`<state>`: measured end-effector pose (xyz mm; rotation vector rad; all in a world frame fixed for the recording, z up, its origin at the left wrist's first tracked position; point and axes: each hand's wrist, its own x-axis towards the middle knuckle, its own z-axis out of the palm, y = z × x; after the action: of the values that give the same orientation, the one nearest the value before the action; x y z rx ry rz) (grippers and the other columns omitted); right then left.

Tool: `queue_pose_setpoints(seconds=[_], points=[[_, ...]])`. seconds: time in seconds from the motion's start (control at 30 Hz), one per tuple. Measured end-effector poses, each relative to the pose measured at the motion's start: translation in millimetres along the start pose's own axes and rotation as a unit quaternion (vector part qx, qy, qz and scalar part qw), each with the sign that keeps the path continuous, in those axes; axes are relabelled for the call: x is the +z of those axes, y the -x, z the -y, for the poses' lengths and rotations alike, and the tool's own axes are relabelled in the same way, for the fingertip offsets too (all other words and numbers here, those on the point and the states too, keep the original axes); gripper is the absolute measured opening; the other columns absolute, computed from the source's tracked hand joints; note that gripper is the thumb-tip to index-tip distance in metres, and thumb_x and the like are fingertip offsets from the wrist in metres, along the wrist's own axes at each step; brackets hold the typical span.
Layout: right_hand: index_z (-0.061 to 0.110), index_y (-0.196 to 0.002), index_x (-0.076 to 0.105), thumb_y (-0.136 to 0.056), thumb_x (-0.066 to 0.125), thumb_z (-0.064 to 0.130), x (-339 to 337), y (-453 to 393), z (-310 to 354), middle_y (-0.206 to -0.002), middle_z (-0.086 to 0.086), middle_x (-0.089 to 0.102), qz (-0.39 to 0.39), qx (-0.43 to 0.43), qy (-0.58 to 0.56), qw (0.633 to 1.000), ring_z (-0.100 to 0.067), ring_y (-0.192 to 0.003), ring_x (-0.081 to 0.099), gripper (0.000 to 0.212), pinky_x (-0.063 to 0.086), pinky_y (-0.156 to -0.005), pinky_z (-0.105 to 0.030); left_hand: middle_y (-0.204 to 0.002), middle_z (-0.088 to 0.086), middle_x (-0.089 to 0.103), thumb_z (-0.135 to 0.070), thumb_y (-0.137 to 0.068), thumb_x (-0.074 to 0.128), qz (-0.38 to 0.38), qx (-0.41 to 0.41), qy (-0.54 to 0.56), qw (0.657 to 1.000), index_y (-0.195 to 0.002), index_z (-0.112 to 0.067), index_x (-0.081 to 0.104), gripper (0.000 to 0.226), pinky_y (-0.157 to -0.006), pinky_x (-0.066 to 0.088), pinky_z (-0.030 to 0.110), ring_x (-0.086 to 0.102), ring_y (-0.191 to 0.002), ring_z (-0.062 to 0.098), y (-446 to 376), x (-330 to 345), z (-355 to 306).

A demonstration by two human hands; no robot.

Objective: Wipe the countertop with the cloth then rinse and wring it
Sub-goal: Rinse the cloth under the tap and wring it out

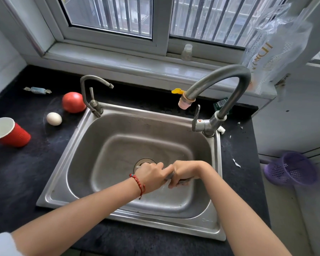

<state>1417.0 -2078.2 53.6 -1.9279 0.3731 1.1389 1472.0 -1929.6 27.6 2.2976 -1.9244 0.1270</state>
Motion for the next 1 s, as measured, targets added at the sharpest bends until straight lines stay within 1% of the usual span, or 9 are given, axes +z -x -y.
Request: queue_pose_setpoints(seconds=[0.17,0.27,0.37,0.47,0.53,0.63,0.83,0.9,1.0], points=[[0.029,-0.14,0.03,-0.063,0.077,0.008,8,6,-3,-0.113,-0.004,0.055,-0.216,-0.1,-0.043,0.97,-0.023,-0.101,0.058,0.093,0.052,-0.087,-0.041,-0.082,0.009,0.071,-0.042,-0.076,0.063,0.041,-0.22,0.218,0.95,-0.1,-0.019,0.064,0.033,-0.063,0.052,0.033,0.065,-0.076,0.029,7,-12,4],[0.022,-0.137,0.038,-0.065,0.077,0.024,36,9,-13,-0.14,-0.005,0.045,-0.504,-0.174,0.117,0.838,-0.022,-0.132,0.032,0.082,0.03,-0.108,-0.042,-0.053,0.004,0.063,-0.034,-0.076,0.07,0.033,-0.395,0.482,0.781,-0.079,-0.012,0.065,0.022,-0.041,0.043,0.021,0.059,-0.044,0.018,7,-19,8],[0.017,-0.132,0.041,-0.063,0.075,0.026,64,4,-19,-0.138,-0.006,0.051,-0.59,-0.2,0.299,0.723,-0.025,-0.134,0.033,0.077,0.023,-0.108,-0.042,-0.037,0.001,0.05,-0.033,-0.079,0.067,0.078,-0.489,0.674,0.548,-0.067,-0.011,0.058,0.027,-0.036,0.036,0.017,0.05,-0.03,0.018,3,-26,7],[0.014,-0.113,0.048,-0.069,0.069,0.02,61,5,-16,-0.108,-0.01,0.063,-0.658,-0.237,0.319,0.64,-0.029,-0.115,0.052,0.049,0.027,-0.106,-0.048,-0.044,-0.005,0.052,-0.052,-0.08,0.051,0.287,-0.392,0.792,0.37,-0.078,-0.021,0.059,0.032,-0.035,0.036,0.013,0.051,-0.036,0.008,2,-38,1],[0.012,-0.09,0.051,-0.072,0.066,0.015,45,17,-8,-0.074,-0.009,0.061,-0.68,-0.298,0.311,0.593,-0.026,-0.079,0.055,0.023,0.044,-0.088,-0.047,-0.045,-0.009,0.052,-0.06,-0.074,0.048,0.358,-0.304,0.824,0.318,-0.089,-0.021,0.055,0.042,-0.034,0.036,0.011,0.049,-0.037,0.003,2,-47,5],[0.008,-0.068,0.06,-0.074,0.067,0.016,23,39,6,-0.058,-0.007,0.056,-0.635,-0.362,0.359,0.58,-0.024,-0.052,0.051,0.012,0.048,-0.048,-0.034,-0.047,-0.009,0.05,-0.062,-0.062,0.065,0.379,-0.222,0.845,0.305,-0.097,-0.018,0.056,0.057,-0.035,0.037,0.011,0.047,-0.037,0.003,0,-62,14],[0.006,-0.079,0.073,-0.083,0.061,0.016,4,66,17,-0.055,-0.005,0.058,-0.61,-0.381,0.424,0.549,-0.02,-0.042,0.049,0.017,0.042,-0.035,-0.027,-0.064,-0.003,0.054,-0.027,-0.065,0.074,0.351,-0.113,0.871,0.325,-0.114,-0.01,0.046,0.059,-0.043,0.041,0.016,0.053,-0.053,0.008,-1,-77,25],[0.007,-0.081,0.074,-0.092,0.045,0.021,5,65,17,-0.051,-0.003,0.053,-0.597,-0.39,0.441,0.544,-0.017,-0.039,0.045,0.034,0.037,-0.032,-0.026,-0.057,0.0,0.053,-0.014,-0.063,0.072,0.34,-0.135,0.821,0.439,-0.107,-0.014,0.053,0.048,-0.039,0.038,0.018,0.051,-0.045,0.013,0,-76,24],[0.014,-0.063,0.066,-0.084,0.048,0.018,15,56,12,-0.048,0.0,0.05,-0.572,-0.348,0.479,0.567,-0.015,-0.036,0.045,0.028,0.035,-0.029,-0.026,-0.053,0.008,0.052,-0.012,-0.06,0.076,0.304,-0.215,0.641,0.671,-0.085,-0.021,0.058,0.032,-0.037,0.038,0.021,0.048,-0.036,0.017,0,-66,14]])
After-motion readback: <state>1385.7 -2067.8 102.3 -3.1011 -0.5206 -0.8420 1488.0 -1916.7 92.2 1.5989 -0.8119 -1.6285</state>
